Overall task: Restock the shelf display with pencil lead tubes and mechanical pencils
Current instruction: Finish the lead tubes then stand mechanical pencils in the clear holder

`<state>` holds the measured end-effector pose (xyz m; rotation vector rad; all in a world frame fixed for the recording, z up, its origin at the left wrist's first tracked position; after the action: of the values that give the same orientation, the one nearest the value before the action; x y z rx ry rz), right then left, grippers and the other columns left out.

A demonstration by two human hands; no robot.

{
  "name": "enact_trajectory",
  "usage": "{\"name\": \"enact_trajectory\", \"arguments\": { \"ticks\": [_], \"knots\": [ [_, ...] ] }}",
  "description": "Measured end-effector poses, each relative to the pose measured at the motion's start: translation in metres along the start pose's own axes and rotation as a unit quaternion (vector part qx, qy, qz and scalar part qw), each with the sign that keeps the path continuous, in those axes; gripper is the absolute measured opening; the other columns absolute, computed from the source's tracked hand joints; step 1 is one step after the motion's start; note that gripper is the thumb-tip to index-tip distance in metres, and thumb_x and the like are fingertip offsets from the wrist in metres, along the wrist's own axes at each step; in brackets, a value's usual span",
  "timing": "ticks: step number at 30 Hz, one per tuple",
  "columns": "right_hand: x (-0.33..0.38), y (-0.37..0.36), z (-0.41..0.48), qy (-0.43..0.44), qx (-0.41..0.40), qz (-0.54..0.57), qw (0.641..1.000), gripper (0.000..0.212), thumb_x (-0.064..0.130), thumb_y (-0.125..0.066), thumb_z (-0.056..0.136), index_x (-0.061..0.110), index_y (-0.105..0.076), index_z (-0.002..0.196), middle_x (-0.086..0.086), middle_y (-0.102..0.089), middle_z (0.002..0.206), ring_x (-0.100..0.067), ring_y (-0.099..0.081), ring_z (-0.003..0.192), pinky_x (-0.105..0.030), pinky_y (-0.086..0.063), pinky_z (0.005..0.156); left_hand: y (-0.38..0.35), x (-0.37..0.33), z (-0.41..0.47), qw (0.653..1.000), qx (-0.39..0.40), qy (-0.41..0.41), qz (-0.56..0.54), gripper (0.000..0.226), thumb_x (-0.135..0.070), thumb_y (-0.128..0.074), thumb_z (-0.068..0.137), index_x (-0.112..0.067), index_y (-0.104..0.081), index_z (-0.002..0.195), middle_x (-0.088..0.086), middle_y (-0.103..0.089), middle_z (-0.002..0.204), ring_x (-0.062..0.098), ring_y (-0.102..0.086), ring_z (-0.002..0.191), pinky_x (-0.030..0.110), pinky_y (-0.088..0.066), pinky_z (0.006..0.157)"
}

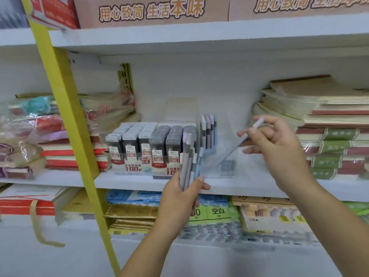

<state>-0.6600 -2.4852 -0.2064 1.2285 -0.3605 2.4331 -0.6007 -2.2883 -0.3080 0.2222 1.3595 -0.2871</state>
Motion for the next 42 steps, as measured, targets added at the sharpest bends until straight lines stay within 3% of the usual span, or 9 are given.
{"name": "enact_trajectory", "arguments": {
  "ticks": [2,6,9,15,23,27,32,37,42],
  "knots": [
    [0.012,0.0,0.032,0.038,-0.002,-0.044,0.998,0.019,0.009,-0.058,0.095,0.025,-0.053,0.103,-0.005,-0.073,0.092,-0.017,-0.072,0.082,-0.025,-0.059,0.065,0.002,-0.016,0.012,0.999,-0.027,-0.029,-0.001,0.025,-0.029,-0.062,0.097,-0.005,-0.065,0.102,-0.009,-0.062,0.052,0.006,-0.043,0.039,0.021,-0.037,0.038],
    [0.006,-0.02,0.073,0.018,0.069,-0.138,0.988,0.017,0.011,-0.06,0.094,0.023,-0.052,0.102,-0.008,-0.069,0.091,-0.021,-0.073,0.077,-0.035,-0.06,0.072,0.007,-0.038,0.023,0.997,-0.04,-0.057,-0.024,0.022,-0.027,-0.063,0.097,-0.006,-0.063,0.102,-0.007,-0.067,0.059,0.006,-0.046,0.04,0.02,-0.039,0.038],
    [0.006,-0.027,0.086,0.009,0.066,-0.078,0.995,0.012,0.011,-0.058,0.095,0.02,-0.053,0.1,-0.012,-0.073,0.083,-0.023,-0.073,0.075,-0.031,-0.059,0.067,0.011,-0.044,0.028,0.997,-0.038,-0.064,-0.027,0.018,-0.027,-0.064,0.096,-0.01,-0.063,0.103,-0.003,-0.073,0.069,0.007,-0.049,0.041,0.021,-0.04,0.038],
    [0.019,-0.032,0.092,0.069,0.08,-0.058,0.993,0.013,0.018,-0.06,0.094,0.027,-0.052,0.099,0.0,-0.075,0.083,-0.017,-0.071,0.075,-0.021,-0.054,0.059,0.016,-0.047,0.034,0.995,-0.053,-0.079,-0.025,0.021,-0.027,-0.065,0.094,-0.007,-0.063,0.101,-0.004,-0.07,0.064,0.007,-0.047,0.04,0.02,-0.038,0.037],
    [-0.023,-0.05,0.069,0.05,0.154,-0.148,0.976,0.024,0.014,-0.072,0.085,0.032,-0.057,0.091,0.001,-0.068,0.082,-0.018,-0.071,0.074,-0.042,-0.061,0.068,0.021,-0.043,0.036,0.995,-0.054,-0.075,-0.032,0.012,-0.026,-0.065,0.095,-0.014,-0.062,0.097,0.004,-0.077,0.084,0.011,-0.051,0.046,0.023,-0.039,0.038],
    [-0.025,-0.051,0.07,0.086,0.139,-0.225,0.961,0.025,0.028,-0.075,0.082,0.035,-0.052,0.089,0.009,-0.066,0.079,-0.015,-0.066,0.07,-0.039,-0.059,0.066,0.023,-0.041,0.034,0.995,-0.057,-0.074,-0.032,0.015,-0.024,-0.065,0.095,-0.01,-0.063,0.1,0.001,-0.074,0.074,0.009,-0.049,0.043,0.021,-0.038,0.038],
    [-0.022,-0.056,0.069,0.159,0.121,-0.295,0.934,0.038,0.029,-0.076,0.081,0.037,-0.042,0.095,0.008,-0.064,0.071,-0.004,-0.06,0.068,-0.015,-0.047,0.064,0.023,-0.042,0.031,0.995,-0.056,-0.076,-0.03,0.015,-0.023,-0.064,0.096,-0.009,-0.063,0.102,-0.003,-0.07,0.064,0.007,-0.048,0.041,0.019,-0.038,0.038],
    [-0.03,-0.058,0.062,0.151,0.154,-0.364,0.906,0.027,0.033,-0.072,0.084,0.029,-0.049,0.098,0.008,-0.064,0.074,-0.006,-0.061,0.069,-0.025,-0.052,0.065,0.024,-0.041,0.029,0.996,-0.054,-0.067,-0.029,0.016,-0.025,-0.064,0.096,-0.012,-0.062,0.105,0.0,-0.074,0.075,0.008,-0.048,0.043,0.021,-0.039,0.038],
    [-0.025,-0.049,0.058,0.148,0.118,-0.389,0.902,0.016,0.037,-0.054,0.093,0.031,-0.058,0.107,0.022,-0.056,0.091,-0.006,-0.055,0.091,-0.024,-0.045,0.076,0.027,-0.04,0.025,0.996,-0.052,-0.061,-0.025,0.013,-0.025,-0.064,0.096,-0.014,-0.063,0.104,-0.001,-0.074,0.073,0.006,-0.048,0.042,0.021,-0.039,0.037]
  ]
}}
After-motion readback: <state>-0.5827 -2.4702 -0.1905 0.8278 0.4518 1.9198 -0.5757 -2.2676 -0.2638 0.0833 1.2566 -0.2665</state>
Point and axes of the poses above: each hand's wrist, its own z-axis towards the middle knuckle, its own y-axis out of the back of the hand, x = y × z, the point moved 3 cm from there along z, towards the middle knuckle
